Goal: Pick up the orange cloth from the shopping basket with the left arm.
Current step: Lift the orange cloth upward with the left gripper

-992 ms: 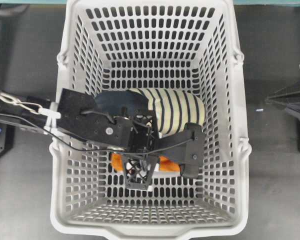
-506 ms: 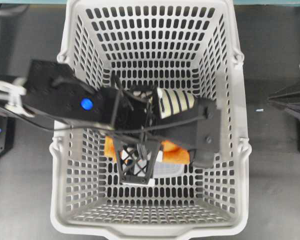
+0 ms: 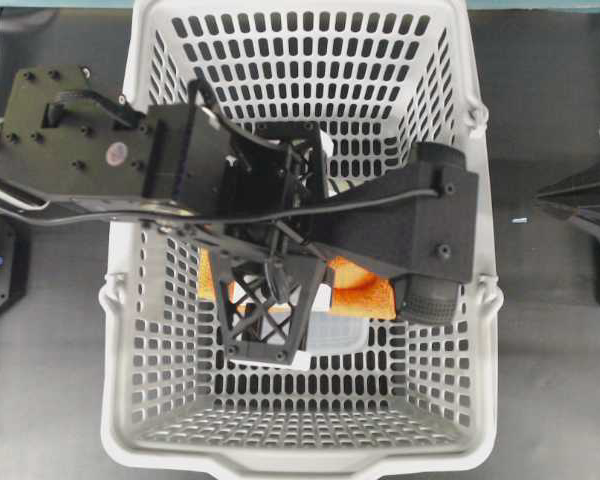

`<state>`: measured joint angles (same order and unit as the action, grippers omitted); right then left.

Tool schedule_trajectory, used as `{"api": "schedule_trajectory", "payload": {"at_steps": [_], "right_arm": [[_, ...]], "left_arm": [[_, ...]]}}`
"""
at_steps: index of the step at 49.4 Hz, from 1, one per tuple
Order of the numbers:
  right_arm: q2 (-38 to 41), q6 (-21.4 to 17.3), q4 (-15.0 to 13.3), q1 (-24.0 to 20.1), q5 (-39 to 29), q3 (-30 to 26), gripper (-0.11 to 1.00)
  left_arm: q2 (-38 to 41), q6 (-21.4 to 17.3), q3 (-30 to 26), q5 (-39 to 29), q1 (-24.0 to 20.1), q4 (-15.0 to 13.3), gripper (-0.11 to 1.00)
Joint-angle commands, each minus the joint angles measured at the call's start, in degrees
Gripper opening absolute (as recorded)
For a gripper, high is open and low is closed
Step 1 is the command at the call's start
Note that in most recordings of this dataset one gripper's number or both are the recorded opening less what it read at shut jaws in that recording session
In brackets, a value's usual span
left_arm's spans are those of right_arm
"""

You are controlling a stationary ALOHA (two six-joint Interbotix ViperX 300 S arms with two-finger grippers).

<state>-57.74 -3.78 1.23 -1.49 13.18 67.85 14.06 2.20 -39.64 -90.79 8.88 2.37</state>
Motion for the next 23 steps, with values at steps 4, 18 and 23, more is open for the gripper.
{"api": "schedule_trajectory", "payload": {"at_steps": [4,18,23], "right_arm": [[0.26,-0.09,0.18,0.0,0.35,-0.35,0.0],[0.26,-0.09,0.18,0.0,0.35,-0.35,0.0],[0.26,-0.09,0.26,0.0,0.35,-0.35,0.0]], "left_arm": [[-0.62,-0.18,-2.72,-0.35,0.18,0.18,0.13],[-0.62,-0.09,-2.46,-0.35,0.09,0.26,0.13],[-0.62,-0.09,-2.46,-0.44,0.09,0.26,0.13]]}}
